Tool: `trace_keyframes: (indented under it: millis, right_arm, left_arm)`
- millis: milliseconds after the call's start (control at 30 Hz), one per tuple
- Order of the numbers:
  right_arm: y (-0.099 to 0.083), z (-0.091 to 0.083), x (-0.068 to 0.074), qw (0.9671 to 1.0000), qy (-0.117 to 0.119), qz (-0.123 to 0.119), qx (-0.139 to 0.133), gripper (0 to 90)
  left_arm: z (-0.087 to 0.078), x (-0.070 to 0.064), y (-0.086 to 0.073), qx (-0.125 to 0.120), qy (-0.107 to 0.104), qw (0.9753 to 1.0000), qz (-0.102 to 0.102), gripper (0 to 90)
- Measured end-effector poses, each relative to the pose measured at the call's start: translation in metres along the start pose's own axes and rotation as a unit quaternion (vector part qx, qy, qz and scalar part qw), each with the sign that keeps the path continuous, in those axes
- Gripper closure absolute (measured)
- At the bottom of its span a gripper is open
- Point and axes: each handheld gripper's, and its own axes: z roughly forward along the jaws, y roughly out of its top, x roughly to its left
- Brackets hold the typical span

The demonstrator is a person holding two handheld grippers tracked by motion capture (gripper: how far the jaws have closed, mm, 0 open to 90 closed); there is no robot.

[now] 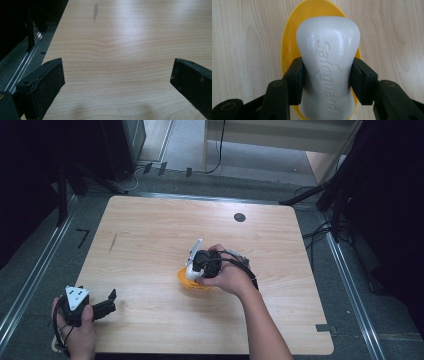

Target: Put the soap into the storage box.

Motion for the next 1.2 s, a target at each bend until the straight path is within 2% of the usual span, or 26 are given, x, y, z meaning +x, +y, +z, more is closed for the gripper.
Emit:
trace_keyframes:
  millis: [67, 167, 233, 333, 733, 867, 1067, 1167, 1200]
  right_arm:
    - [0.000, 0.000, 0.000, 1.0000, 0.000, -0.001, 0.000, 50.2]
    - [0.001, -0.002, -0.001, 0.9999, -0.001, 0.004, -0.016, 46.1]
    - [0.001, -0.007, -0.003, 0.9994, -0.005, 0.016, -0.032, 44.5]
    - [0.000, -0.011, -0.004, 0.9992, -0.010, 0.019, -0.035, 44.2]
    - [-0.031, -0.029, -0.007, 0.9961, -0.023, 0.072, -0.046, 41.7]
    - [-0.044, -0.034, -0.008, 0.9930, -0.028, 0.101, -0.054, 37.7]
    - [-0.065, -0.040, -0.010, 0.9855, -0.048, 0.150, -0.062, 17.5]
    - [-0.072, -0.042, -0.010, 0.9836, -0.056, 0.158, -0.066, 13.4]
    - [-0.079, -0.044, -0.010, 0.9820, -0.055, 0.167, -0.071, 11.7]
  left_arm:
    - [0.000, 0.000, 0.000, 0.000, 0.000, 1.0000, 0.000, 0.0]
    - [0.000, 0.000, 0.000, 0.000, -0.001, 1.0000, 0.000, 0.0]
    - [0.000, 0.000, 0.000, -0.001, -0.002, 1.0000, -0.001, 0.0]
    - [0.000, 0.000, 0.000, -0.001, -0.002, 1.0000, -0.001, 0.0]
    - [0.000, 0.000, 0.000, -0.001, 0.000, 1.0000, 0.001, 0.0]
    - [0.000, 0.000, 0.000, -0.001, 0.000, 1.0000, 0.000, 0.0]
    - [0.000, -0.001, 0.000, -0.002, 0.000, 1.0000, 0.003, 0.0]
    - [0.000, -0.001, 0.000, -0.003, 0.000, 1.0000, 0.003, 0.0]
    - [0.000, -0.001, 0.000, -0.002, 0.000, 1.0000, 0.003, 0.0]
